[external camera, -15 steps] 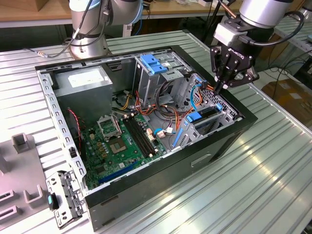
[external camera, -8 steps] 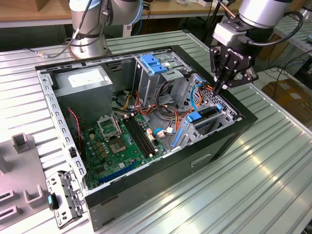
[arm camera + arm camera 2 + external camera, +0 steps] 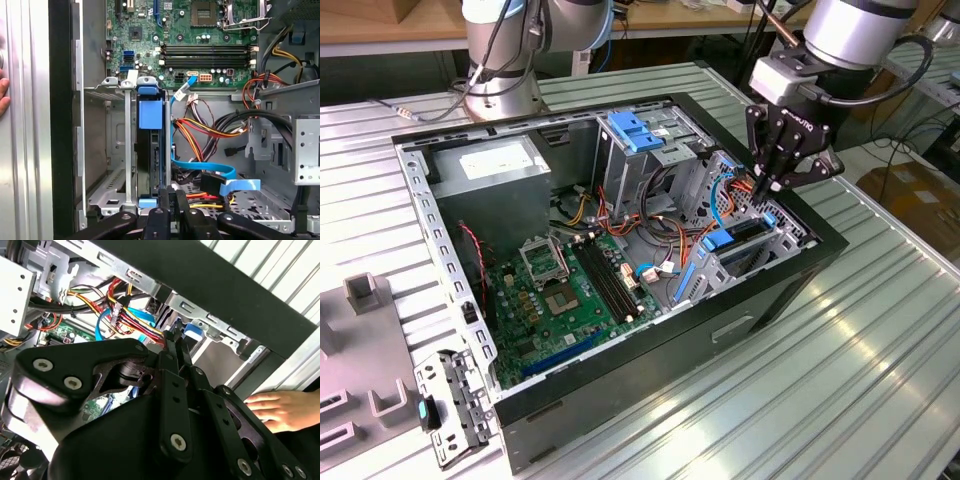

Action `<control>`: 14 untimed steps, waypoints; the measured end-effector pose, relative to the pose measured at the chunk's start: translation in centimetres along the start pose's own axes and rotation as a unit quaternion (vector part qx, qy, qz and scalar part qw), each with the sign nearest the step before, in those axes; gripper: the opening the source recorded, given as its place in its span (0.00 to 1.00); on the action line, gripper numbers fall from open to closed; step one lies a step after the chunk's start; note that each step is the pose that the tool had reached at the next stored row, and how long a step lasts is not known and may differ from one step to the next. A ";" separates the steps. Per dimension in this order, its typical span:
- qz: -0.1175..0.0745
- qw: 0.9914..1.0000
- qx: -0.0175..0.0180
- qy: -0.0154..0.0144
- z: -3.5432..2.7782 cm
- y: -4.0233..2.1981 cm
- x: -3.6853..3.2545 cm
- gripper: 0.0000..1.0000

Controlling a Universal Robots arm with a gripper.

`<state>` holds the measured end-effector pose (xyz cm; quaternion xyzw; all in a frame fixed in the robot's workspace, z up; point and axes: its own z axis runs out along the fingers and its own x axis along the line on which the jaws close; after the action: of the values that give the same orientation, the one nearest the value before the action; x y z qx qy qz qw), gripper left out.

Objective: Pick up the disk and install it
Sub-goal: 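Insert the first disk wire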

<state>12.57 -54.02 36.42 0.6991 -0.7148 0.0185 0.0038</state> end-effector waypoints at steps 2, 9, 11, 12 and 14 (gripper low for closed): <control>0.001 1.000 0.000 0.000 0.34 0.29 0.00 0.17; 0.002 1.000 0.008 -0.001 0.92 1.39 0.53 0.17; 0.002 1.000 0.010 -0.001 1.05 1.44 0.73 0.17; 0.002 1.000 0.010 -0.001 1.15 1.44 0.73 0.17; 0.002 1.000 0.010 -0.001 1.33 1.46 0.82 0.17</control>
<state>11.12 -54.84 35.09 0.6979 -0.7158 0.0251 -0.0039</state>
